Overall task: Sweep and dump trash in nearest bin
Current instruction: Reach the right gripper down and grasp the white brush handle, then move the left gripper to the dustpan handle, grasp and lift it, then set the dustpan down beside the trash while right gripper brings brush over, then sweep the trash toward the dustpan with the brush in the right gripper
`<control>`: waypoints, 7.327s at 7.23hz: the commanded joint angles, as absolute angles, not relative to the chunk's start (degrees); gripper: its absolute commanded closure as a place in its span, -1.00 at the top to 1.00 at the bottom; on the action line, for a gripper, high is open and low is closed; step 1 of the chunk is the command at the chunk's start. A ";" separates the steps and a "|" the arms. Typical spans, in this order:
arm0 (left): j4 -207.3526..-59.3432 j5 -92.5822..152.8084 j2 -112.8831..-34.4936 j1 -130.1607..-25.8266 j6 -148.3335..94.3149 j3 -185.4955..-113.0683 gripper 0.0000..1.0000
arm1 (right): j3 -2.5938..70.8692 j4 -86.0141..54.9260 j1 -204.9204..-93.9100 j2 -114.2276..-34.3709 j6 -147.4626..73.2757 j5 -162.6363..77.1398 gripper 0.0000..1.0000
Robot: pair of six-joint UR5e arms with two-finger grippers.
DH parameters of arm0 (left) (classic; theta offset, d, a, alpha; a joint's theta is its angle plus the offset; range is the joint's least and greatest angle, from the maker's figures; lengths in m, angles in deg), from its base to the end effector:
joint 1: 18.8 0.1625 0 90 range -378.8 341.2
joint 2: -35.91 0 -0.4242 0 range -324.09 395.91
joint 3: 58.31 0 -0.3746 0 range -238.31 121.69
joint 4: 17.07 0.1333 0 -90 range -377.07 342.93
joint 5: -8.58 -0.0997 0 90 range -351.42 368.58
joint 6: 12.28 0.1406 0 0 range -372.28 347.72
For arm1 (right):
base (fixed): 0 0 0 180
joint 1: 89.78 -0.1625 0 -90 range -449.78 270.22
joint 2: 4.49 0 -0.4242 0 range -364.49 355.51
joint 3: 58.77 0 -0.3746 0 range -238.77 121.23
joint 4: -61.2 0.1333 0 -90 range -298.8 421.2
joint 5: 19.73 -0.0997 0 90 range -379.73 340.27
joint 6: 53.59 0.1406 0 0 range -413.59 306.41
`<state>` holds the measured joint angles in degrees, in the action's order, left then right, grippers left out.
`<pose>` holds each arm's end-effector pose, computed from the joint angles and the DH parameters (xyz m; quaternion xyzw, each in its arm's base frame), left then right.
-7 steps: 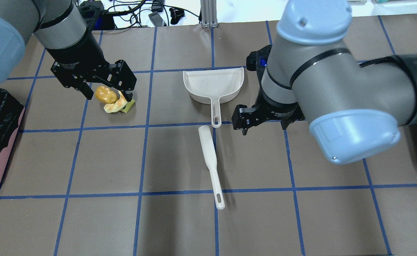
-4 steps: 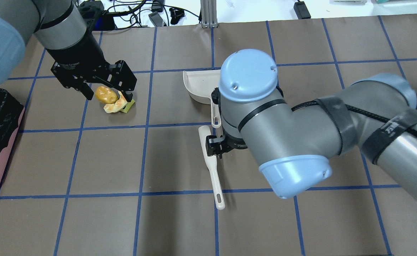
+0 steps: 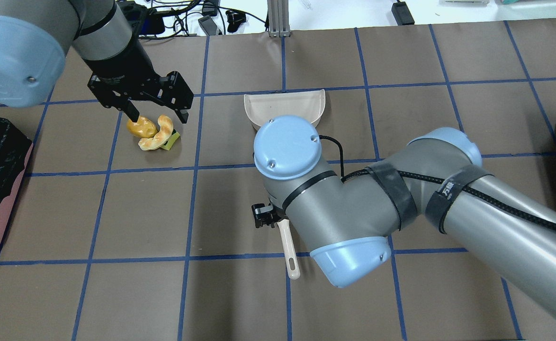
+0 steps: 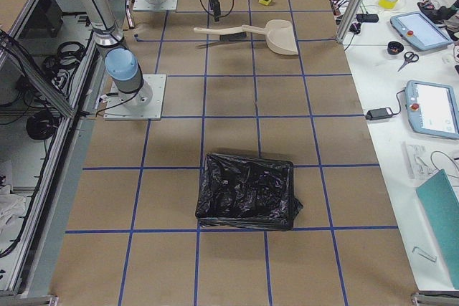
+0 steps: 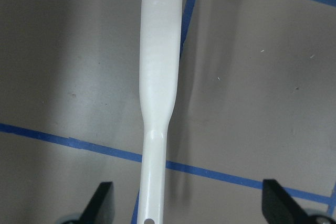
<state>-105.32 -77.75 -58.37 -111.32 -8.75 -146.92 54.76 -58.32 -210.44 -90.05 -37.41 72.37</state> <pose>-0.1643 -0.4959 0.4244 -0.0524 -0.9981 -0.0097 0.0321 0.3485 -0.3365 0.2720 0.1257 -0.9918 0.0197 0.0114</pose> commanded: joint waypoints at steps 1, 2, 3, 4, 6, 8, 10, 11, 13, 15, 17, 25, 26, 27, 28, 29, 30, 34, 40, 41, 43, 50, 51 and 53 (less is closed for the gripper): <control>-97.46 -74.92 -62.86 -112.04 -8.86 -146.29 1.00 | 58.03 -61.84 -211.24 -89.48 -37.07 71.77 1.00; -91.57 -74.92 -65.58 -113.88 -9.46 -146.20 1.00 | 58.04 -61.93 -212.81 -88.70 -37.25 71.85 1.00; -87.51 -75.53 -68.39 -116.77 -14.16 -145.68 1.00 | 58.04 -62.89 -213.96 -87.56 -36.99 71.86 1.00; -85.47 -75.62 -71.55 -118.80 -18.48 -144.11 1.00 | 57.95 -63.16 -214.76 -85.98 -36.46 72.46 1.00; -81.87 -75.71 -77.27 -122.49 -24.20 -141.73 1.00 | 58.04 -64.30 -214.76 -85.26 -36.37 72.65 1.00; -80.08 -75.71 -81.59 -126.19 -27.12 -141.81 1.00 | 58.91 -64.39 -214.76 -85.18 -36.28 72.47 0.83; -80.70 -75.45 -84.76 -128.83 -32.38 -142.16 1.00 | 59.27 -64.39 -214.76 -84.56 -35.93 72.04 0.85; -82.53 -75.27 -86.16 -130.06 -33.88 -142.42 1.00 | 59.35 -64.31 -214.85 -84.47 -34.88 71.77 0.85; -84.30 -75.71 -86.35 -130.95 -33.46 -142.60 0.98 | 59.27 -64.39 -214.85 -83.86 -34.87 71.77 0.76; -84.48 -76.06 -86.35 -130.95 -33.37 -142.78 -0.50 | 59.27 -64.31 -214.76 -83.86 -34.79 71.59 0.63; -85.44 -76.41 -85.83 -131.12 -33.46 -142.86 -1.00 | 59.27 -64.22 -214.85 -83.77 -34.79 71.51 0.63; -105.71 -80.36 -72.40 -117.18 12.00 -141.90 -1.00 | 58.57 -63.78 -214.59 -82.80 -34.70 70.63 -1.00; -110.45 -84.72 -69.42 -113.84 20.07 -141.72 -1.00 | 58.39 -63.60 -213.98 -83.24 -34.61 69.49 -1.00; -114.50 -85.19 -66.60 -109.81 25.46 -141.81 -1.00 | 58.39 -63.60 -213.97 -83.33 -34.61 69.57 -1.00; -117.15 -85.29 -64.49 -104.98 31.43 -141.81 -1.00 | 58.30 -63.60 -213.80 -83.50 -34.52 70.18 -1.00; -119.53 -86.33 -62.73 -99.36 41.32 -141.98 -1.00 | 57.78 -63.51 -213.62 -83.77 -33.65 70.36 -1.00; -119.98 -88.69 -61.66 -93.74 52.21 -141.98 -1.00 | 56.64 -63.43 -213.01 -84.46 -32.95 70.36 -1.00; -108.34 -92.65 -64.98 -77.26 93.46 -142.95 -1.00 | 49.29 -54.78 -207.92 -86.41 -32.85 69.75 -1.00; -82.49 -95.04 -80.53 -75.49 117.70 -143.48 -1.00 | 21.26 -44.81 -207.64 -66.06 -36.36 74.65 -1.00; -81.33 -95.22 -82.29 -75.49 116.84 -142.61 -1.00 | 16.25 -41.05 -208.69 -62.45 -36.98 74.84 -1.00; -76.43 -94.96 -85.28 -75.49 116.66 -142.42 -1.00 | 7.37 -38.03 -210.80 -54.45 -37.16 76.77 -1.00; -77.98 -92.58 -86.79 -78.38 107.17 -140.84 -1.00 | -3.75 -36.63 -216.35 -46.06 -28.24 75.81 -1.00; -77.98 -92.50 -86.96 -78.39 106.99 -140.93 -1.00 | -3.84 -36.45 -215.91 -46.32 -18.54 73.98 -1.00; -77.98 -92.50 -86.97 -78.65 105.59 -141.19 -1.00 | -3.92 -36.53 -216.08 -46.33 -1.81 71.16 -1.00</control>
<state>-77.96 -92.55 -86.93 -78.51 106.28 -141.10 -3.82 -36.53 -216.01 -46.30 -11.76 72.63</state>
